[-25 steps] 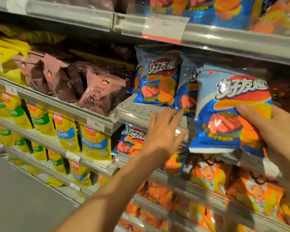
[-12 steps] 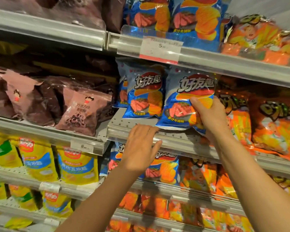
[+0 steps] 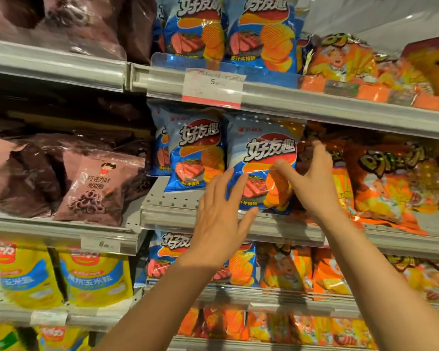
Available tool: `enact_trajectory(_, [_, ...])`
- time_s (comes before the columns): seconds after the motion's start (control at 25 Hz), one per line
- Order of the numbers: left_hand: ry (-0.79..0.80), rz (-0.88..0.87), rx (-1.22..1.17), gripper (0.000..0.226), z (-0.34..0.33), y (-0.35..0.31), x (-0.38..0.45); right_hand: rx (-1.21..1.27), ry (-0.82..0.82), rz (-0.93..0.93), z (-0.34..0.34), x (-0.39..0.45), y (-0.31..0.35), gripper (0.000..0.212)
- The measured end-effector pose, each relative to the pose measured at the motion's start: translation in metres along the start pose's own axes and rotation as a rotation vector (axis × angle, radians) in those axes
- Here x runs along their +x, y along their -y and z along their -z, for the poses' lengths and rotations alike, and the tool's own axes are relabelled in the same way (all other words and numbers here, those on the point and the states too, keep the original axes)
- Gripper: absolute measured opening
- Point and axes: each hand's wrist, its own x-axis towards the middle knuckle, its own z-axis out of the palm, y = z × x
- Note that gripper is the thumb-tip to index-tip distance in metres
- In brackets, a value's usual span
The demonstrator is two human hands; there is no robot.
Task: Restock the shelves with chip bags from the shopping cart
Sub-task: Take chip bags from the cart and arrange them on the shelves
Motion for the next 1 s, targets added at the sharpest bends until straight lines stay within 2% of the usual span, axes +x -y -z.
enact_trajectory(0.08, [0.033, -0.105, -0.003, 0.066, -0.007, -0.007, 0.013, -0.145, -0.131, 0.305, 0.003, 0.0, 0.005, 0.058])
enact_trajectory(0.16, [0.116, -0.149, 0.05, 0.069, -0.016, -0.006, 0.018, -0.334, -0.044, 0.528, 0.005, 0.002, 0.001, 0.046])
enact_trajectory(0.2, [0.153, -0.169, 0.099, 0.071, -0.019, -0.002, 0.019, -0.419, 0.076, 0.528, 0.003, 0.003, -0.004, 0.048])
enact_trajectory(0.28, [0.196, -0.216, 0.185, 0.075, -0.021, 0.009, 0.017, -0.541, 0.305, 0.378, 0.001, 0.002, -0.014, 0.06])
enact_trajectory(0.4, [0.228, -0.223, 0.209, 0.076, -0.016, 0.015, 0.014, -0.547, 0.42, 0.316, 0.006, 0.008, -0.021, 0.07])
enact_trajectory(0.52, [0.156, -0.242, 0.241, 0.069, -0.014, 0.004, 0.012, -0.403, 0.323, 0.353, 0.018, 0.026, -0.01, 0.065])
enact_trajectory(0.6, [0.108, -0.324, 0.281, 0.063, -0.018, -0.01, 0.011, -0.458, 0.257, 0.377, 0.02, 0.042, -0.004, 0.063])
enact_trajectory(0.76, [0.264, -0.303, 0.419, 0.075, -0.032, -0.02, 0.011, -0.655, 0.406, 0.374, 0.007, 0.059, -0.002, 0.081])
enact_trajectory(0.88, [0.323, -0.281, 0.492, 0.078, -0.038, -0.012, 0.004, -0.619, 0.336, 0.416, 0.001, 0.062, -0.005, 0.086])
enact_trajectory(1.0, [0.329, -0.277, 0.469, 0.078, -0.041, -0.012, -0.007, -0.63, 0.278, 0.408, -0.005, 0.061, -0.003, 0.086])
